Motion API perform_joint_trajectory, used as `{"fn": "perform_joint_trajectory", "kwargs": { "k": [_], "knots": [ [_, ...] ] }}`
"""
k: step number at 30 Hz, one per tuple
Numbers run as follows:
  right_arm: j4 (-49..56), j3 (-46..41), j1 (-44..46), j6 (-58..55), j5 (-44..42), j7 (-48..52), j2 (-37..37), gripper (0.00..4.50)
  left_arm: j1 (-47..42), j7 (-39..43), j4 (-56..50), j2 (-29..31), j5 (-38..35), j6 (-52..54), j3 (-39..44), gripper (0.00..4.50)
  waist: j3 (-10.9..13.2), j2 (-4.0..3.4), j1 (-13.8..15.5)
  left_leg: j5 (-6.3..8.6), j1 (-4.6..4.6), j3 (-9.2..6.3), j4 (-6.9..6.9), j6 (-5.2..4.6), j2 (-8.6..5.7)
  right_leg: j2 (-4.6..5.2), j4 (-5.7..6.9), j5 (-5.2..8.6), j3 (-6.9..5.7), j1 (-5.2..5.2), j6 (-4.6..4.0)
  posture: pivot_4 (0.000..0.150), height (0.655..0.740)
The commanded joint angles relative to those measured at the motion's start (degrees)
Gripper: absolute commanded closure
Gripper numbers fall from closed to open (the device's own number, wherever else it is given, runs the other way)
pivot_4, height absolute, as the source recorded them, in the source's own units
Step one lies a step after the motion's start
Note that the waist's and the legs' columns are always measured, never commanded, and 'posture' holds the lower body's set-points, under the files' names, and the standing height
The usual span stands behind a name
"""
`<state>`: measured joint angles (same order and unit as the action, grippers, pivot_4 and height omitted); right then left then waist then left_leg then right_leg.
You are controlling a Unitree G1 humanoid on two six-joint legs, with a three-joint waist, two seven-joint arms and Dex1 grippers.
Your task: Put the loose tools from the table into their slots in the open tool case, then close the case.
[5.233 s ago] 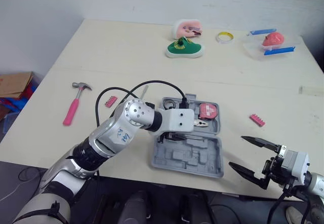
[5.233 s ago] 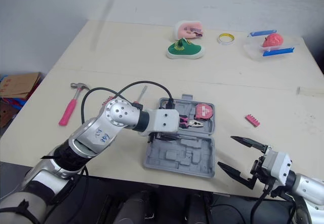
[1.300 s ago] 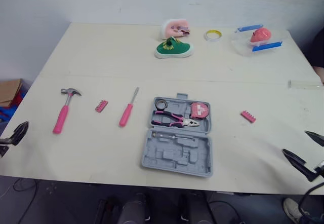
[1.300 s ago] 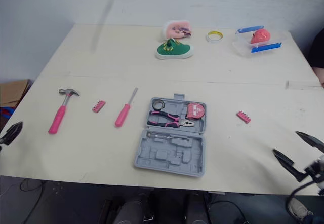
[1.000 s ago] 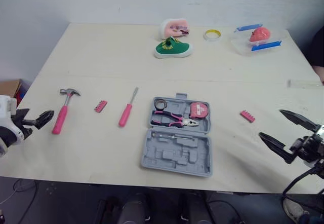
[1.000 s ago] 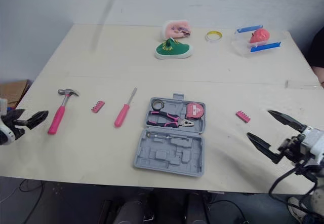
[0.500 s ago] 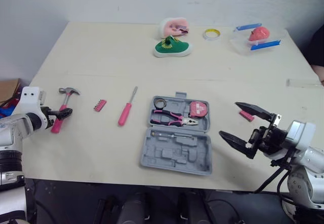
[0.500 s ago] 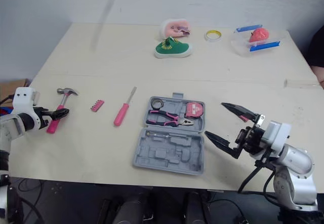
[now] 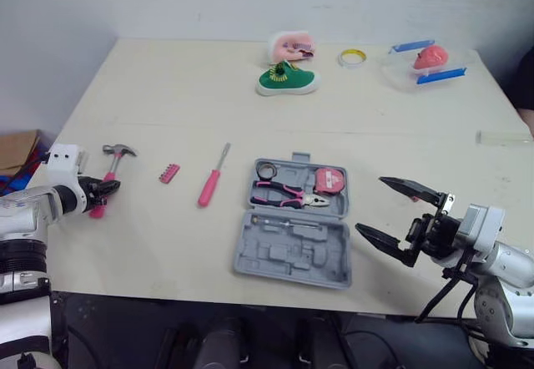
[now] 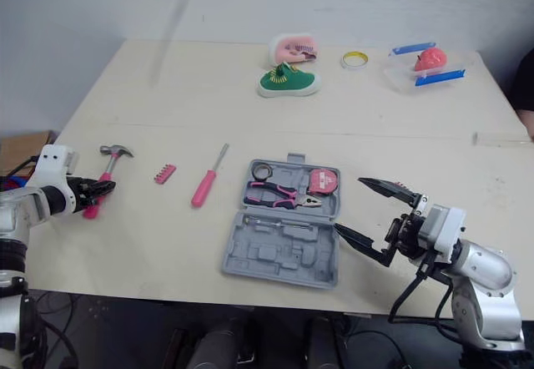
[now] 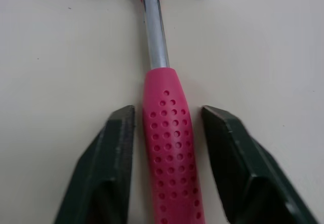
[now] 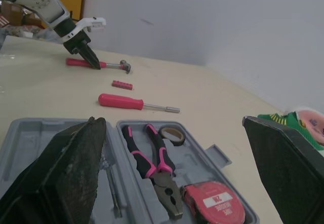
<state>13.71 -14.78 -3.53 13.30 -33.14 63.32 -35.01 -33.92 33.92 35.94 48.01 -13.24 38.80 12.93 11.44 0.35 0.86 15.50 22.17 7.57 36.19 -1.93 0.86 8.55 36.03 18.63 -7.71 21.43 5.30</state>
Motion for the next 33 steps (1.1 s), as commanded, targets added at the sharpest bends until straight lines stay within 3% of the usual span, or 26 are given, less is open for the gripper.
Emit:
{"fn": "perform_joint_trajectory", "kwargs": {
  "k": [1,9,16,24,33],
  "knots": [
    [3.0,-2.8,-1.2,-0.4,-0.7,-0.8,-1.5,0.00,3.3,1.4,1.6,-2.3,0.2,1.7,-1.5,3.93,0.0,-0.07,0.2,0.01,-0.01,0.04,0.01,0.00,0.00,0.00,0.00,-0.02,0.04,0.01,0.03,0.150,0.7400],
    [6.7,-6.5,-5.4,-2.1,-1.3,-1.7,-3.8,0.00,4.0,0.6,-2.4,-4.4,-5.9,-7.8,10.3,3.93,-0.1,-0.14,0.5,0.15,-0.03,0.17,0.02,0.03,0.02,0.01,-0.03,-0.05,0.15,0.05,0.09,0.150,0.7400],
    [9.1,-8.0,-5.4,-4.3,-1.2,-3.4,-5.0,0.00,6.7,7.2,-15.3,-4.9,-9.3,-16.9,12.3,3.93,0.2,0.54,0.6,0.16,0.10,0.12,0.05,0.05,0.02,0.01,-0.08,-0.11,0.13,0.11,0.11,0.150,0.7400],
    [9.8,-7.2,-3.4,-7.9,-0.1,-4.5,-7.8,0.00,9.6,20.4,-35.5,-6.2,-12.1,-24.6,3.7,3.93,0.2,0.84,0.4,0.26,0.19,0.18,0.03,0.01,0.06,-0.04,-0.36,-0.14,0.08,0.11,0.11,0.150,0.7400],
    [10.6,-7.1,-3.8,-11.3,0.6,-5.9,-8.3,0.00,4.7,29.6,-48.6,-6.2,-12.0,-17.4,-13.4,3.93,0.2,0.84,0.5,0.13,0.18,0.26,0.09,-0.25,0.09,-0.08,-0.30,-0.14,0.13,0.11,0.11,0.150,0.7400]
  ]
}}
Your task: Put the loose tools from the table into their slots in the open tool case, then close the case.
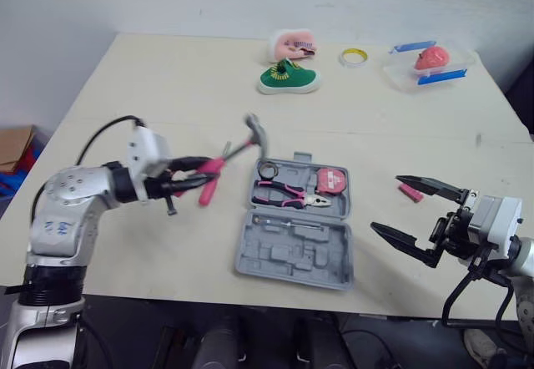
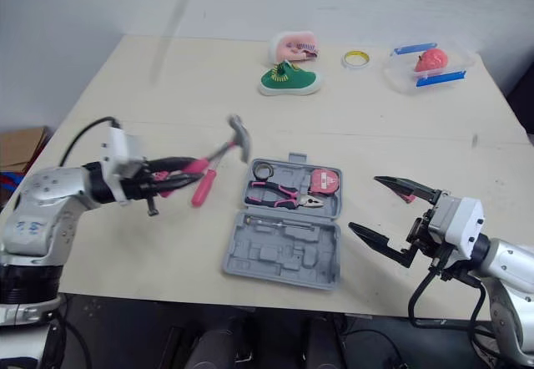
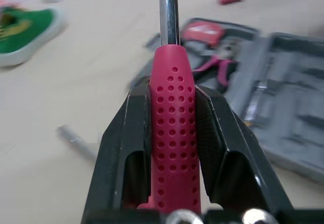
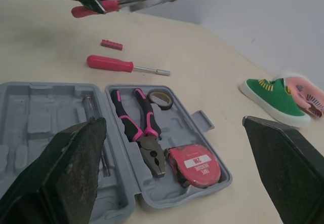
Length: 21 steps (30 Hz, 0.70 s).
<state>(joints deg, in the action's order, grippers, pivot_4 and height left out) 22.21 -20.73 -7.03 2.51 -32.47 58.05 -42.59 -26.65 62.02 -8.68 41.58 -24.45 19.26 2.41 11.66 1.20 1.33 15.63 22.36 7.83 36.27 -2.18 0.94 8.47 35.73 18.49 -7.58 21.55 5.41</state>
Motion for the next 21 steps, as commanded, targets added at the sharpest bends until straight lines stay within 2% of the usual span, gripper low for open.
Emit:
{"fn": "perform_joint_trajectory", "kwargs": {
  "k": [1,9,21],
  "knots": [
    [2.3,-1.3,-0.6,-0.7,0.0,-0.7,-0.6,0.00,-3.1,2.2,-4.5,0.4,-0.1,2.1,-4.5,3.93,0.0,-0.01,0.0,0.00,0.00,0.00,0.01,0.00,0.00,0.00,0.02,0.00,0.01,0.00,0.00,0.150,0.7400],
    [4.2,-3.5,-5.7,-1.3,0.2,-0.9,-0.2,0.00,-10.3,5.9,-7.4,-1.1,7.1,9.7,-21.2,3.93,0.0,-0.03,0.1,-0.02,0.01,0.02,0.03,-0.06,0.01,-0.06,0.01,0.00,0.02,0.01,0.00,0.150,0.7400],
    [-1.0,-5.5,-12.0,6.7,1.4,2.5,3.6,0.00,-15.9,2.0,-5.5,-7.8,15.7,18.0,-32.6,3.93,0.0,-0.03,0.2,-0.03,0.04,-0.08,0.23,-0.13,0.02,-0.05,0.12,-0.01,0.03,-0.03,0.02,0.150,0.7400]
  ]
}}
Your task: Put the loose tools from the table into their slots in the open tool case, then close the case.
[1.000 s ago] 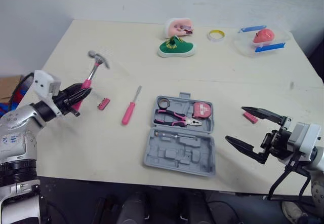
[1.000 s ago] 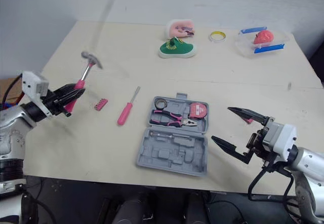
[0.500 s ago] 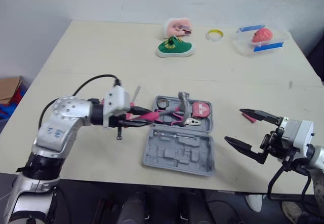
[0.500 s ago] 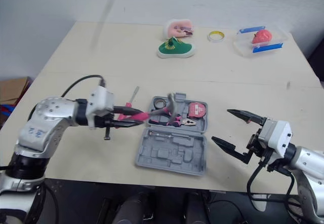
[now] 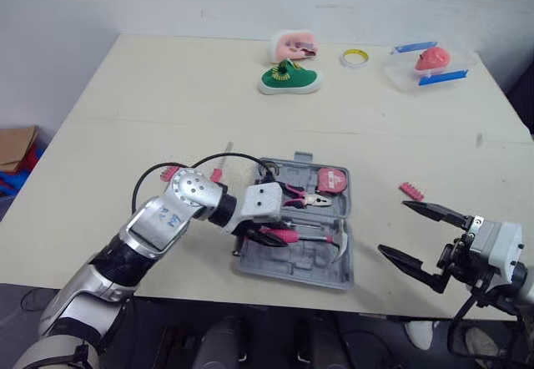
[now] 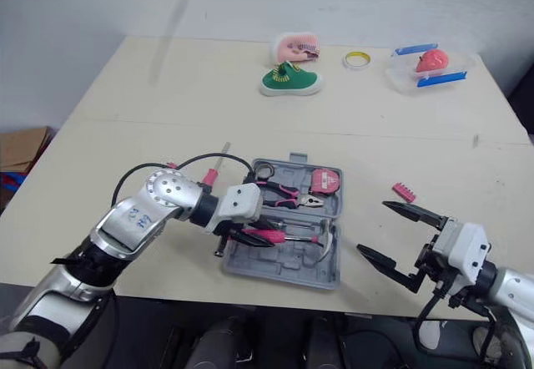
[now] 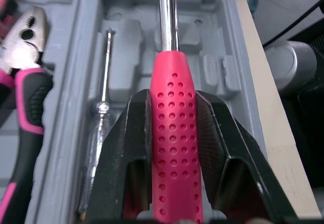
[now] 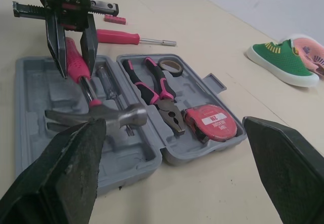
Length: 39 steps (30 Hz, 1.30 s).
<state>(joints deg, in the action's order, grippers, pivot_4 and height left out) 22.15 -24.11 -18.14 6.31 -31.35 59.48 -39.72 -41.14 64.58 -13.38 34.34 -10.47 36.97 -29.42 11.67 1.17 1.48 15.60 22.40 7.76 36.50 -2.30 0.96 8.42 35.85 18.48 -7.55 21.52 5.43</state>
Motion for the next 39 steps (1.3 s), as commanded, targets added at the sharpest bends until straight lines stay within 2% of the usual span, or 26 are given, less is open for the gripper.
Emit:
{"fn": "perform_joint_trajectory", "kwargs": {
  "k": [1,14,24,26,29,30,32,39],
  "knots": [
    [-1.5,-2.1,-1.3,3.7,0.3,1.5,1.0,0.00,-1.8,-0.8,-0.2,-0.6,2.5,0.2,-1.3,3.93,0.0,0.00,-0.1,0.00,0.00,0.00,0.00,0.00,0.00,0.01,0.00,0.00,0.00,0.00,0.00,0.150,0.7400],
    [-6.2,-1.5,-4.0,11.2,0.9,4.0,3.8,0.00,-4.9,-0.1,5.5,-3.9,7.9,-0.7,-4.9,3.93,0.0,-0.03,0.0,0.01,0.02,-0.08,0.12,-0.04,0.00,0.04,0.02,0.00,-0.02,-0.04,0.00,0.150,0.7400],
    [-6.5,-0.7,-3.7,12.2,1.4,3.6,4.1,0.00,-4.4,0.3,6.2,-2.5,11.5,-0.5,-6.2,3.93,0.0,-0.07,-0.1,0.01,0.02,-0.11,0.22,-0.04,0.02,0.03,0.08,0.00,-0.03,-0.06,-0.01,0.150,0.7400],
    [-5.3,-0.5,-3.8,11.4,1.5,2.9,4.0,0.00,-4.5,0.6,6.0,-2.9,10.7,-0.9,-5.2,2.90,0.0,-0.07,-0.1,0.01,0.02,-0.12,0.25,-0.03,0.03,0.03,0.09,0.01,-0.03,-0.06,-0.01,0.150,0.7400],
    [-4.2,-0.3,-3.9,10.7,1.6,2.2,3.8,0.00,-4.5,1.0,5.2,-3.6,9.6,-1.4,-4.1,1.79,0.0,-0.08,-0.1,0.02,0.02,-0.14,0.29,-0.03,0.04,0.03,0.10,0.01,-0.04,-0.07,-0.01,0.150,0.7400],
    [-3.7,-0.2,-3.8,10.2,1.6,1.9,3.7,0.00,-4.6,1.5,4.7,-4.0,8.4,-1.0,-3.1,1.20,0.0,-0.08,-0.1,0.04,0.03,-0.14,0.32,-0.04,0.04,0.03,0.10,0.01,-0.04,-0.08,-0.01,0.150,0.7400],
    [-2.1,0.1,-3.3,8.7,1.5,0.8,3.1,0.00,-5.6,2.2,4.6,-4.7,6.3,-4.0,0.1,0.44,0.0,-0.12,-0.1,0.08,0.07,-0.15,0.40,-0.08,0.05,0.04,0.11,0.01,-0.04,-0.08,-0.02,0.150,0.7400],
    [0.5,0.6,-2.7,5.6,1.5,-1.2,2.3,0.00,0.0,4.6,9.0,-7.5,-3.1,-20.3,11.3,0.44,-0.1,-0.23,-0.1,0.12,0.27,-0.28,0.60,-0.12,0.06,0.05,0.10,0.00,-0.16,-0.05,0.00,0.150,0.7400]
  ]
}}
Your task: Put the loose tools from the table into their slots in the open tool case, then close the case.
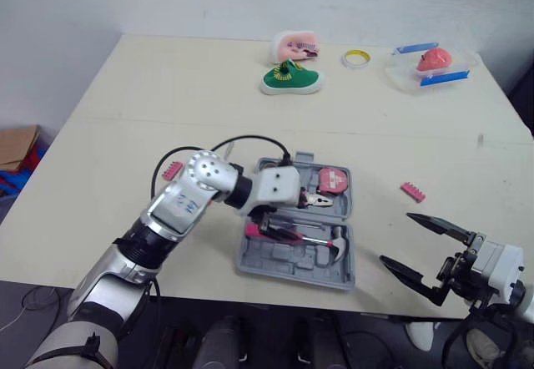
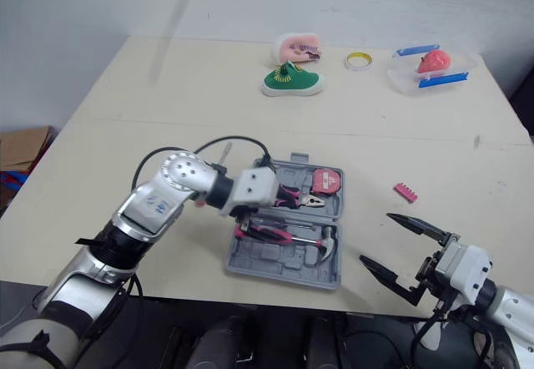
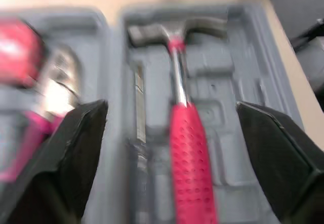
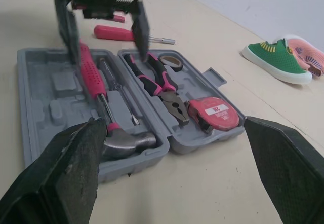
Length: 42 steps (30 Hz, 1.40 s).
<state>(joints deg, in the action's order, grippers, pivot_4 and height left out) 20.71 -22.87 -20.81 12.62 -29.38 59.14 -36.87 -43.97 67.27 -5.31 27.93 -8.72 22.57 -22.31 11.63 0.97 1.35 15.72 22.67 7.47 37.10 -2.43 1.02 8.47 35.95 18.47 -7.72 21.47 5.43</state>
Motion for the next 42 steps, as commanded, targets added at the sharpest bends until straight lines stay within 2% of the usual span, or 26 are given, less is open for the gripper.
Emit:
{"fn": "perform_joint_trajectory", "kwargs": {
  "k": [1,2,4,10,19,24,31,36,41,42],
  "knots": [
    [2.1,-0.6,0.0,-1.0,-0.4,-1.1,-0.6,0.00,3.8,2.4,1.2,-1.5,-6.0,-6.8,5.2,0.83,0.0,-0.03,0.0,0.00,0.00,0.01,0.01,0.00,0.00,0.00,0.00,0.00,-0.01,0.00,0.00,0.150,0.7400],
    [2.3,-0.5,0.3,-1.4,-0.4,-1.3,-0.7,0.00,4.8,2.8,1.6,-1.8,-6.9,-7.8,5.9,0.96,0.0,-0.03,0.0,0.00,0.01,0.00,0.03,0.00,0.00,-0.01,0.01,0.00,-0.03,0.00,0.00,0.150,0.7400],
    [2.6,-0.1,0.8,-2.0,-0.3,-1.8,-0.7,0.00,6.9,2.6,2.6,-2.3,-7.4,-9.0,6.5,1.64,0.0,-0.03,0.0,0.00,0.03,0.00,0.09,0.00,-0.01,-0.02,0.03,0.00,-0.04,-0.01,0.01,0.150,0.7400],
    [2.8,0.5,1.9,-3.1,0.1,-2.5,-0.6,0.00,11.2,-0.9,6.3,-3.8,-3.4,-11.2,4.1,4.38,0.0,-0.04,0.2,0.03,0.03,-0.02,0.14,-0.08,-0.04,0.00,0.01,-0.06,-0.03,-0.04,0.10,0.150,0.7400],
    [1.8,-0.2,1.1,-2.1,0.3,-1.9,0.0,0.00,13.0,-2.5,9.8,-5.0,1.0,-12.6,0.6,4.45,0.0,-0.04,0.1,0.05,0.08,-0.01,0.13,-0.13,-0.07,0.00,-0.01,-0.09,-0.04,-0.02,0.14,0.150,0.7400],
    [0.1,-0.6,0.2,-0.3,0.5,-1.1,0.5,0.00,12.8,-6.5,14.3,-6.1,4.4,-9.8,-0.2,4.45,-0.1,-0.09,0.3,0.07,0.06,-0.02,0.15,-0.15,-0.08,0.04,-0.02,-0.10,-0.04,-0.08,0.17,0.150,0.7400],
    [-2.4,-0.7,-1.4,2.8,0.8,0.2,1.4,0.00,14.2,-5.6,16.2,-3.8,10.3,-12.7,-6.1,4.45,-0.7,-0.42,0.2,0.56,-0.58,-0.14,0.07,-0.18,-0.08,0.05,-0.41,-0.19,-0.05,-0.88,0.28,0.150,0.7400],
    [-4.5,-0.7,-2.3,5.2,0.7,1.4,1.8,0.00,14.2,-9.2,18.3,-4.6,12.1,-7.8,-7.0,4.45,-1.4,-0.67,0.5,0.59,-0.61,-0.17,0.06,-0.17,-0.08,0.08,-0.48,-0.20,-0.06,-0.95,0.30,0.150,0.7400],
    [-7.1,-0.4,-2.0,7.4,0.4,2.7,1.8,0.00,14.7,-8.2,18.7,-2.7,13.5,-2.4,-10.5,4.45,-2.0,-0.70,0.7,0.66,-0.81,-0.22,0.00,-0.29,-0.07,0.08,-0.70,-0.27,-0.03,-1.21,0.35,0.150,0.7400],
    [-7.5,-0.3,-1.9,7.7,0.3,2.8,1.8,0.00,14.8,-8.0,18.5,-2.4,13.8,-2.1,-11.1,4.45,-2.0,-0.73,0.6,0.73,-1.12,-0.23,-0.11,-0.29,-0.04,0.06,-0.88,-0.27,-0.03,-1.52,0.35,0.150,0.7400]
  ]
}}
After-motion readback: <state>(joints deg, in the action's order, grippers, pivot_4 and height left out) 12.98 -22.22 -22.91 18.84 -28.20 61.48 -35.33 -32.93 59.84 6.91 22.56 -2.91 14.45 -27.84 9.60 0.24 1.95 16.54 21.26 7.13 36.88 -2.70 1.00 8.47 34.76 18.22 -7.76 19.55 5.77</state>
